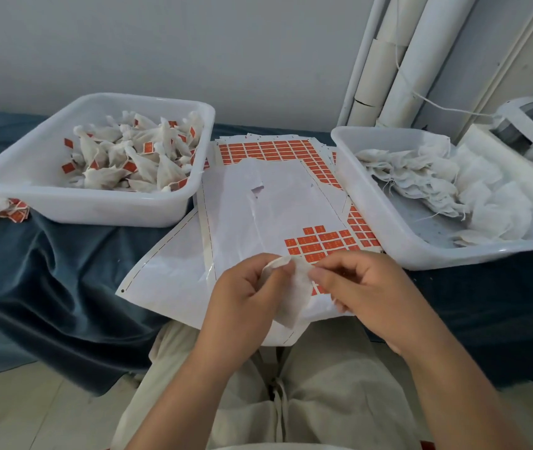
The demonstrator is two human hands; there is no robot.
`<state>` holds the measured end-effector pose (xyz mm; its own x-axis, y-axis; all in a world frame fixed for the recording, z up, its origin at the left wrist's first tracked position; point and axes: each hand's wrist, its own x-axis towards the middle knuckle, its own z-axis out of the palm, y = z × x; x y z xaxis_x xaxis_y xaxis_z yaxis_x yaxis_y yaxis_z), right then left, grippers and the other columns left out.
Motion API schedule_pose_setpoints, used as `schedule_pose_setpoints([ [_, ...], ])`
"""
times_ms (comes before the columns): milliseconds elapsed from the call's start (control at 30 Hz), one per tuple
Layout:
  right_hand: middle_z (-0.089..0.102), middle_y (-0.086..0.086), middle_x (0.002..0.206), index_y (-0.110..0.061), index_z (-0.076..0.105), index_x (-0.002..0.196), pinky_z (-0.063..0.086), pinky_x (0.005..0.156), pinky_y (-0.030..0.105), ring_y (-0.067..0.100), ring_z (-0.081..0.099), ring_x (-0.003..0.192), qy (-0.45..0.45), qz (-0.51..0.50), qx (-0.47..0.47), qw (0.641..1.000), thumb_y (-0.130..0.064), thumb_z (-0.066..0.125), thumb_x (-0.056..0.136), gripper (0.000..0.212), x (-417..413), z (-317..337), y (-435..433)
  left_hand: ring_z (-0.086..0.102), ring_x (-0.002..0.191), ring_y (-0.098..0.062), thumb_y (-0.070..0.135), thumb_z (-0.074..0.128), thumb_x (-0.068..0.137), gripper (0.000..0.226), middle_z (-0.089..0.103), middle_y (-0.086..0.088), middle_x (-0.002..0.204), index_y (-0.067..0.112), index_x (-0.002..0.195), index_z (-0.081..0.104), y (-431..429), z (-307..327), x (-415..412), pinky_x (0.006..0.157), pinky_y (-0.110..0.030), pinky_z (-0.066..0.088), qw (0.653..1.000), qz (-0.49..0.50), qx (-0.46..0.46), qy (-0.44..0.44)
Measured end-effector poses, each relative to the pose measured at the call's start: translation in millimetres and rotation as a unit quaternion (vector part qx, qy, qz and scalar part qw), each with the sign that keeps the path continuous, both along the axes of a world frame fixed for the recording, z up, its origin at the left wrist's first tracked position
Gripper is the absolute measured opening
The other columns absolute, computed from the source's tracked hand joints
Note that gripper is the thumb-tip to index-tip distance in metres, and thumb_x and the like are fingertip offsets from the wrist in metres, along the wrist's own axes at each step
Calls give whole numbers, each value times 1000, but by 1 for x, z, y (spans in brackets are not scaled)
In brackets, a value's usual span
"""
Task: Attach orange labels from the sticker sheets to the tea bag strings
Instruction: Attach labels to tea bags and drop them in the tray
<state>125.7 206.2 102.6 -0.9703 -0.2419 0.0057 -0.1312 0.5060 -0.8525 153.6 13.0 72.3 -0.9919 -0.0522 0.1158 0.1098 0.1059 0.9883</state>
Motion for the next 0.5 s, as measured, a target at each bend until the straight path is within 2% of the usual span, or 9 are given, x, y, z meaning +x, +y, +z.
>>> schedule_pose_setpoints([
  [100, 55, -13, 60, -32, 70, 79, 40, 50, 15, 3, 45, 50, -70, 55, -5, 996, -38, 62, 104, 27, 0, 4, 3, 72, 90, -3, 30, 48, 111, 31, 78, 12, 96, 33, 94, 74, 2, -1, -1, 74, -10, 51, 999, -22, 13, -26],
  [167, 40, -4, 61, -26, 59, 66, 31, 48, 18, 10, 32, 51, -150, 71, -101, 981, -36, 60, 105, 40, 0, 5, 1, 75, 91, -8, 35, 48, 110, 29, 79, 11, 100, 33, 97, 73, 2, 0, 0, 74, -14, 55, 996, -53, 48, -44],
  [233, 33, 2, 64, -20, 52, 63, 29, 46, 20, 12, 26, 49, -203, 66, -198, 957, -37, 61, 98, 40, 0, 5, -3, 75, 91, -10, 49, 58, 101, 20, 78, 11, 102, 35, 102, 73, 2, 3, 2, 70, -18, 58, 993, -85, 69, -32],
  [300, 33, 5, 64, -17, 53, 64, 29, 42, 18, 10, 26, 44, -240, 71, -263, 932, -37, 66, 91, 36, 0, 3, -8, 74, 94, -10, 54, 71, 94, 23, 77, 11, 104, 34, 106, 73, 1, 5, 2, 68, -18, 58, 994, -104, 46, 2],
  [400, 33, -4, 55, -19, 52, 64, 29, 39, 18, 6, 26, 38, -272, 96, -331, 898, -35, 68, 87, 32, -1, 0, -13, 65, 69, -1, 47, 67, 94, 12, 70, 18, 79, 38, 87, 71, 1, 6, 3, 61, -9, 47, 994, -93, 5, 58],
  [467, 33, -8, 49, -21, 50, 62, 32, 39, 18, 4, 28, 34, -289, 92, -404, 863, -28, 70, 87, 32, -3, -3, -10, 54, 58, 2, 49, 59, 96, 21, 60, 21, 65, 42, 77, 66, 1, 7, 4, 57, -8, 41, 995, -84, -9, 59],
  [500, 34, -9, 48, -21, 50, 62, 34, 38, 18, 3, 30, 32, -298, 88, -443, 841, -24, 73, 86, 34, -3, -5, -8, 56, 59, 3, 51, 56, 96, 24, 60, 22, 65, 44, 76, 65, 1, 8, 3, 57, -7, 42, 996, -77, -2, 47],
])
